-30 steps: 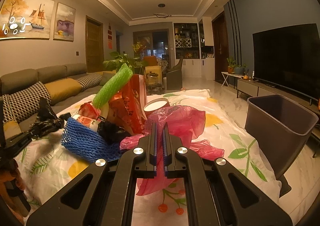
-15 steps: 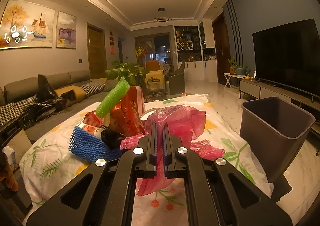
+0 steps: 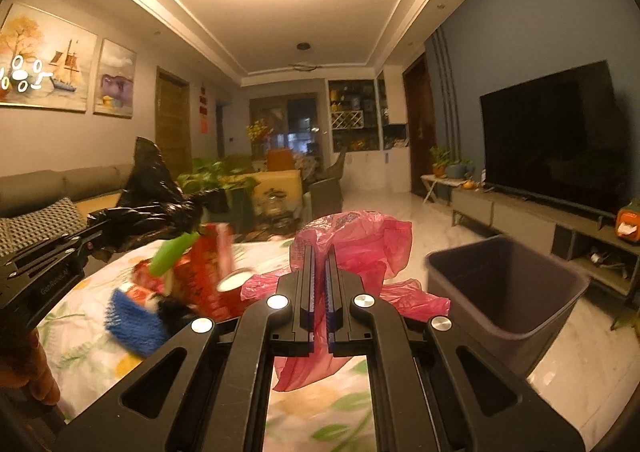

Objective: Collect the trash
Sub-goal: 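Carry the pink bag in the right gripper while the left carries the black bag to the grey bin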

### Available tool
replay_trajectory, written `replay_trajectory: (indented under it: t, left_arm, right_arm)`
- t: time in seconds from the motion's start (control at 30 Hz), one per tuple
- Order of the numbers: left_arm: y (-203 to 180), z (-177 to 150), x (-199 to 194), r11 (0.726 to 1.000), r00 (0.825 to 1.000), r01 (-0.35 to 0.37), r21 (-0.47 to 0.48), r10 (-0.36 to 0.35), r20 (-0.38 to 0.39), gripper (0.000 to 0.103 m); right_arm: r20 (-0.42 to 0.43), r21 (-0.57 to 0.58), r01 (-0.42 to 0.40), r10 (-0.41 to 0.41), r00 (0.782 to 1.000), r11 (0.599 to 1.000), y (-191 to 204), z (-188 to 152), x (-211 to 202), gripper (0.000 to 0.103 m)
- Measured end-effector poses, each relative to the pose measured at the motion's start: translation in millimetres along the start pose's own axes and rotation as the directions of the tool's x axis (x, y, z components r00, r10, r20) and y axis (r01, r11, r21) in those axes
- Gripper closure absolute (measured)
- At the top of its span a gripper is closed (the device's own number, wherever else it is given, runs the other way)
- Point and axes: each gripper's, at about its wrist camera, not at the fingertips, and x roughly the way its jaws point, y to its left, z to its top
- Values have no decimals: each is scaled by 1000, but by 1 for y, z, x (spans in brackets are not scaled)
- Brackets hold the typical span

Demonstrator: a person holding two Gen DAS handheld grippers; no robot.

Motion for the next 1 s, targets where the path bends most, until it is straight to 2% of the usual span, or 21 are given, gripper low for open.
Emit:
replay_trajectory:
  t: [0.2, 0.3, 0.53, 0.8, 1.0]
  left_arm:
    - [-53, 13, 33, 993, 994, 110, 45, -110, 18, 102]
    - [-77, 14, 52, 985, 988, 152, 77, -154, 22, 102]
    - [-130, 10, 100, 959, 962, 271, 76, -273, 10, 102]
    - [-183, 4, 154, 925, 927, 373, 71, -374, -8, 102]
    - [-206, -2, 186, 901, 904, 429, 62, -428, -27, 102]
  right_arm:
    - [39, -15, 115, -114, 993, 993, -39, 13, 7, 99]
    - [61, -13, 184, -183, 981, 983, -63, 19, 13, 99]
    - [75, 36, 284, -286, 955, 958, -117, 25, 24, 99]
    - [69, 80, 335, -340, 938, 939, -158, 25, 38, 99]
    - [70, 83, 358, -364, 929, 930, -178, 24, 45, 99]
